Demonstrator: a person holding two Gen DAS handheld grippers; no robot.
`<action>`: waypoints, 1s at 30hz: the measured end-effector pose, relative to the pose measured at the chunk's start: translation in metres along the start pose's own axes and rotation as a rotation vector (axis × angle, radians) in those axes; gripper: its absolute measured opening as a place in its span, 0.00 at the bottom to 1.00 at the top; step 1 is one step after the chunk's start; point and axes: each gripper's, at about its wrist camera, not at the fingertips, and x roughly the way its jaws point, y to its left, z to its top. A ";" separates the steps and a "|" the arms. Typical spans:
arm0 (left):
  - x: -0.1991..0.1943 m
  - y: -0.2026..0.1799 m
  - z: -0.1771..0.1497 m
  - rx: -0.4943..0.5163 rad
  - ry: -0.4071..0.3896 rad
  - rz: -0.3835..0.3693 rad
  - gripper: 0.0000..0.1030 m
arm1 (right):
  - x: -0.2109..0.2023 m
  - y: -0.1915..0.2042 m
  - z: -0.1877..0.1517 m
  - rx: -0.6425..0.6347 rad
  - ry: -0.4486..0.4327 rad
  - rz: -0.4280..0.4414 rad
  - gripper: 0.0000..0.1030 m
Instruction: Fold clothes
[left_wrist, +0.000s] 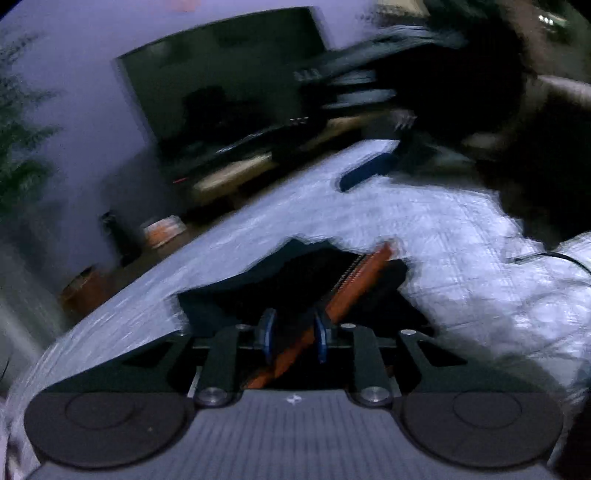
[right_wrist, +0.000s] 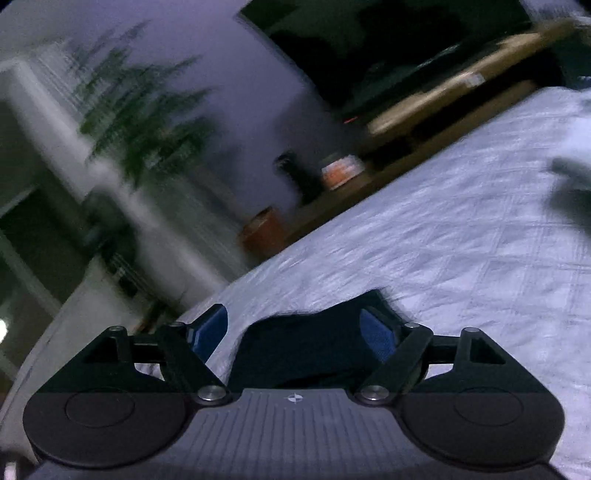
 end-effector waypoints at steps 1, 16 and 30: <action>-0.002 0.015 -0.004 -0.035 0.012 0.048 0.21 | 0.010 0.010 -0.003 -0.020 0.036 0.044 0.82; 0.027 0.147 -0.048 -0.650 0.149 0.486 0.22 | 0.140 0.107 -0.064 -0.218 0.462 0.093 0.79; 0.031 0.144 -0.040 -0.743 0.077 0.267 0.22 | 0.110 0.061 -0.020 -0.171 0.039 -0.347 0.84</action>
